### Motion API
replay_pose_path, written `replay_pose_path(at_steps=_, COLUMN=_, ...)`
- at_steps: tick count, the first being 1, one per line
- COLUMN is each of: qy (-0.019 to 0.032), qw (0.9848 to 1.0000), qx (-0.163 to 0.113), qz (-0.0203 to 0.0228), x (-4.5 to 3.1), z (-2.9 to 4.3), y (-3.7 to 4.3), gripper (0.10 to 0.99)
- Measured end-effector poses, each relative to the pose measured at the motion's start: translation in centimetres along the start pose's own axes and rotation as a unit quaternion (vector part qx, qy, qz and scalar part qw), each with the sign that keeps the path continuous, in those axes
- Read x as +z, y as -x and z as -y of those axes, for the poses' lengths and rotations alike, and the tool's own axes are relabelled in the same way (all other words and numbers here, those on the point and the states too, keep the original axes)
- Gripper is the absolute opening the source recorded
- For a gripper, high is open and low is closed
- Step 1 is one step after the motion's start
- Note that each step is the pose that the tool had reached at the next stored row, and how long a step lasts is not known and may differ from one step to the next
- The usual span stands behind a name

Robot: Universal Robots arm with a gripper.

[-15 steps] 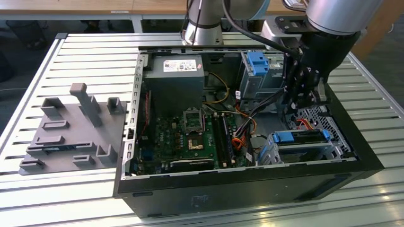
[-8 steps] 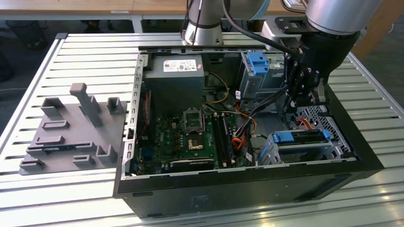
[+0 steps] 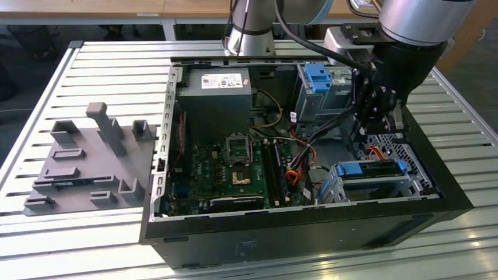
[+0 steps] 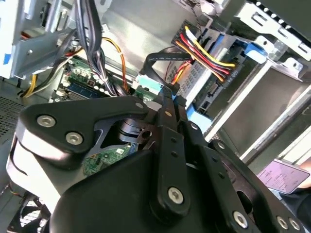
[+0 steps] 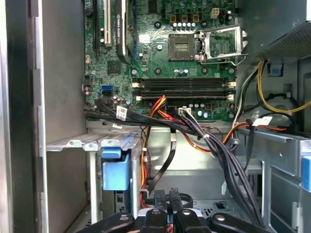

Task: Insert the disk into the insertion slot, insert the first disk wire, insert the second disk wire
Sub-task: 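Insert the second disk wire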

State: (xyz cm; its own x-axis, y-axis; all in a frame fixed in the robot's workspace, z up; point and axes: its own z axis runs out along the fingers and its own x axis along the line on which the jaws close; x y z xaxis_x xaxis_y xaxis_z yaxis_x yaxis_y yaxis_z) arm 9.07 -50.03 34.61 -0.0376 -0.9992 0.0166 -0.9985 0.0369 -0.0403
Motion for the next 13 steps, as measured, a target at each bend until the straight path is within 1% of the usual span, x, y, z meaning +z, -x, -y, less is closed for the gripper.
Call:
replay_pose_path(at_steps=2, qy=0.0001, qw=1.0, qx=0.0, qz=0.0013, x=0.01, z=0.02, y=-0.48, gripper=0.149)
replay_pose_path(at_steps=5, qy=0.0001, qw=1.0, qx=0.0, qz=0.0023, x=0.02, z=0.04, y=-0.9, gripper=0.149)
replay_pose_path(at_steps=6, qy=0.0002, qw=1.0, qx=0.0, qz=0.0047, x=0.02, z=0.04, y=-0.99, gripper=0.149)
replay_pose_path(at_steps=8, qy=0.0004, qw=0.9999, qx=0.0, qz=0.0111, x=0.04, z=0.04, y=-1.1, gripper=0.149)
replay_pose_path(at_steps=9, qy=0.0006, qw=0.9999, qx=0.001, qz=0.0164, x=0.05, z=0.05, y=-1.15, gripper=0.149)
replay_pose_path(at_steps=12, qy=0.0017, qw=0.9991, qx=0.002, qz=0.043, x=0.07, z=0.05, y=-1.4, gripper=0.149)
replay_pose_path(at_steps=13, qy=0.0019, qw=0.9987, qx=0.002, qz=0.0504, x=0.08, z=0.06, y=-1.49, gripper=0.149)
